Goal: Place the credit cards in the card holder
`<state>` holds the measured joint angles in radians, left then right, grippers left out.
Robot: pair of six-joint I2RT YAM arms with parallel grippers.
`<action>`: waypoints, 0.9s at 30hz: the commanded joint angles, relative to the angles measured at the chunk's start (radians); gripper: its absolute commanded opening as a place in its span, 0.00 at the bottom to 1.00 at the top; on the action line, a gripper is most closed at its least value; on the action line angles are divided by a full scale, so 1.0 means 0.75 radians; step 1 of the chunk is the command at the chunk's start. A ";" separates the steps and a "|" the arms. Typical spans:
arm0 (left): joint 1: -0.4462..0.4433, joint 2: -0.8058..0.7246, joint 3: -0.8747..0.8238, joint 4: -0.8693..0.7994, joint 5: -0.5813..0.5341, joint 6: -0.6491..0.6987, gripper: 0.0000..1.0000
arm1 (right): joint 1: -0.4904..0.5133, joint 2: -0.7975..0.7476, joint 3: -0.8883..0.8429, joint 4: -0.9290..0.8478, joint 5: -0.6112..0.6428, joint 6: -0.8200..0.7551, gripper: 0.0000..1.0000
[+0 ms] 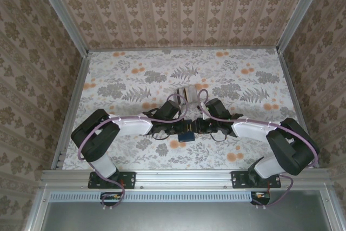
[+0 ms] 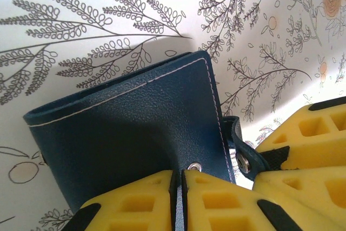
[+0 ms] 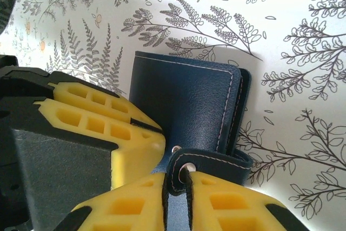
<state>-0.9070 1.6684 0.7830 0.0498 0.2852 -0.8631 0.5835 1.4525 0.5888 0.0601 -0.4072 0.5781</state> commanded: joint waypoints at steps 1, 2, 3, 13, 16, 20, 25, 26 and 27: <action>0.012 0.032 -0.029 -0.034 -0.002 -0.003 0.15 | 0.006 -0.040 0.028 -0.016 0.036 -0.013 0.21; 0.011 0.030 -0.030 -0.034 -0.002 -0.002 0.15 | 0.006 -0.046 0.029 -0.020 0.037 -0.017 0.21; 0.012 0.028 -0.030 -0.037 -0.002 -0.002 0.14 | 0.006 -0.052 0.030 -0.026 0.041 -0.020 0.21; 0.015 -0.001 -0.039 -0.029 0.031 -0.024 0.15 | 0.005 -0.021 0.034 -0.013 0.013 -0.033 0.01; 0.015 -0.072 -0.066 0.002 0.059 -0.059 0.15 | 0.006 -0.002 0.036 -0.021 0.007 -0.044 0.00; 0.034 -0.159 -0.070 -0.084 0.021 -0.040 0.16 | 0.005 0.017 0.044 -0.032 0.017 -0.044 0.00; 0.060 -0.236 -0.101 -0.125 0.010 -0.040 0.16 | 0.010 0.032 0.075 -0.064 0.009 -0.058 0.00; 0.061 -0.252 -0.105 -0.135 -0.002 -0.038 0.17 | 0.013 0.033 0.080 -0.068 0.003 -0.061 0.00; 0.063 -0.262 -0.107 -0.149 -0.014 -0.033 0.17 | 0.015 0.034 0.085 -0.075 0.001 -0.062 0.00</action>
<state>-0.8642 1.5082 0.7193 -0.0082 0.2974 -0.8864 0.5854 1.4635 0.6224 0.0368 -0.3969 0.5537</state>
